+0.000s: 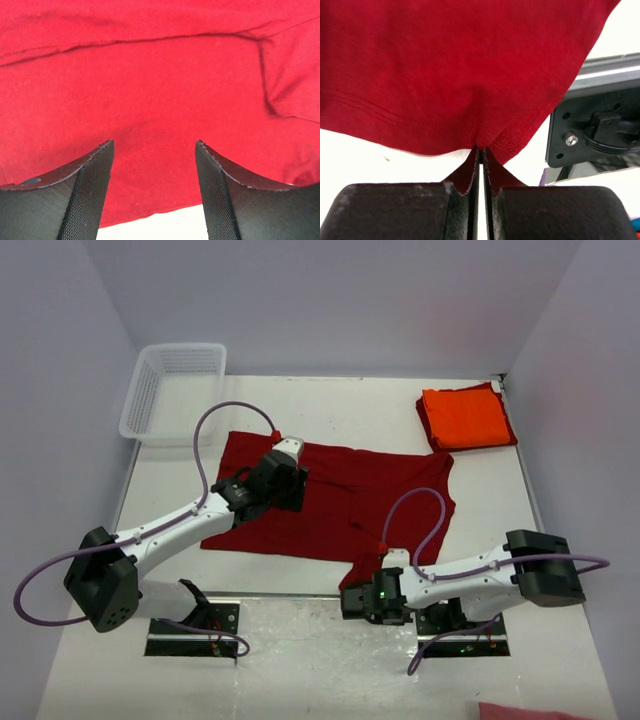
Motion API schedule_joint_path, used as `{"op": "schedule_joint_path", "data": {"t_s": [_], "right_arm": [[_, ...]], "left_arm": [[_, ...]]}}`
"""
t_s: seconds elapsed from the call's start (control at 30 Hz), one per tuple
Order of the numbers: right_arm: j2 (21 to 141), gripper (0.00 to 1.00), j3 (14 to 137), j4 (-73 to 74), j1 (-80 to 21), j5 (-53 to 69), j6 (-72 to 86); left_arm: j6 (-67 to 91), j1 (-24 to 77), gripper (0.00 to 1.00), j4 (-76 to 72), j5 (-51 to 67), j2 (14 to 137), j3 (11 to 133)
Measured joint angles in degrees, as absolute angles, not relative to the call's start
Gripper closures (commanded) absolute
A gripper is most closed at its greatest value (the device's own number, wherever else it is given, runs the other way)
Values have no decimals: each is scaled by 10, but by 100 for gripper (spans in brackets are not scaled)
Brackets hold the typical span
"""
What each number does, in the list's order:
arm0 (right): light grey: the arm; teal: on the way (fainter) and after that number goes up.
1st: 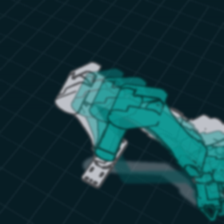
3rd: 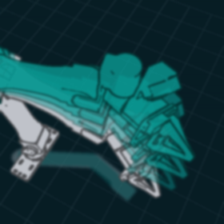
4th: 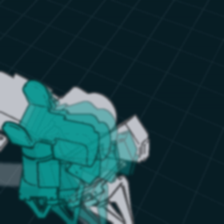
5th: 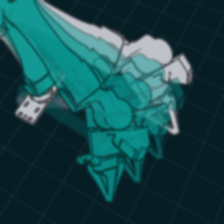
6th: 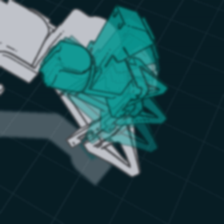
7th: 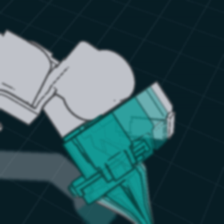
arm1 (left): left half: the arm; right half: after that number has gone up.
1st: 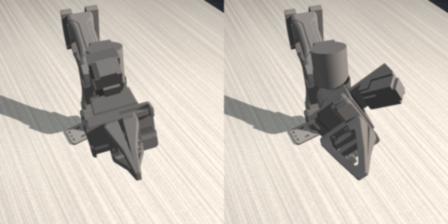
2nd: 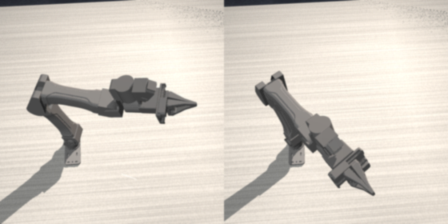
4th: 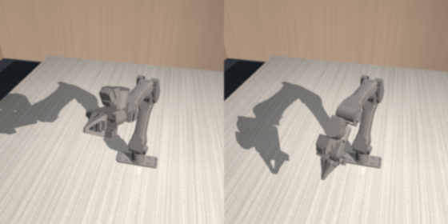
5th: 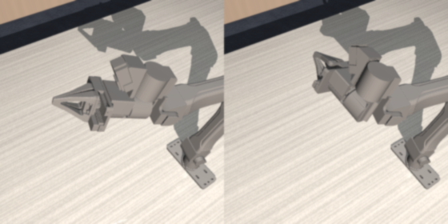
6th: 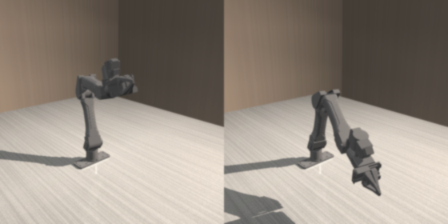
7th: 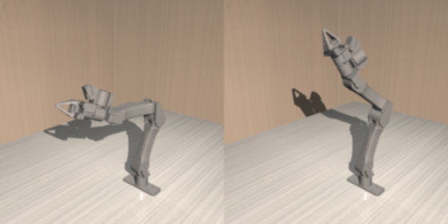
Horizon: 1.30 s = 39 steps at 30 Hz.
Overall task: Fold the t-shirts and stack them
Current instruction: Grap the side of the flattened tshirt closest away from the robot with both arms
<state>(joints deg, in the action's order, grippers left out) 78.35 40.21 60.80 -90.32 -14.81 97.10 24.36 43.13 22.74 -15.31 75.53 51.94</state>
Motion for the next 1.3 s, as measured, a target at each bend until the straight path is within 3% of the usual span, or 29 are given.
{"op": "schedule_joint_path", "data": {"t_s": [0.2,0.47,0.6,0.73,0.9,1.07,1.3], "right_arm": [[797,100,457,646,-893,-199,954],[727,100,471,693,-811,-253,901],[703,100,476,705,-773,-275,867],[695,100,482,705,-760,-284,837],[694,100,482,687,-753,-286,808],[677,100,468,662,-753,-286,788],[631,100,444,646,-744,-286,767]], "left_arm": [[264,413,35,234,-167,766,506],[290,340,34,255,-154,746,476],[318,327,23,284,-179,722,476],[337,285,21,316,-189,721,476],[351,221,23,359,-189,737,470],[362,95,28,375,-163,727,441],[391,23,35,379,-91,728,421]]}}
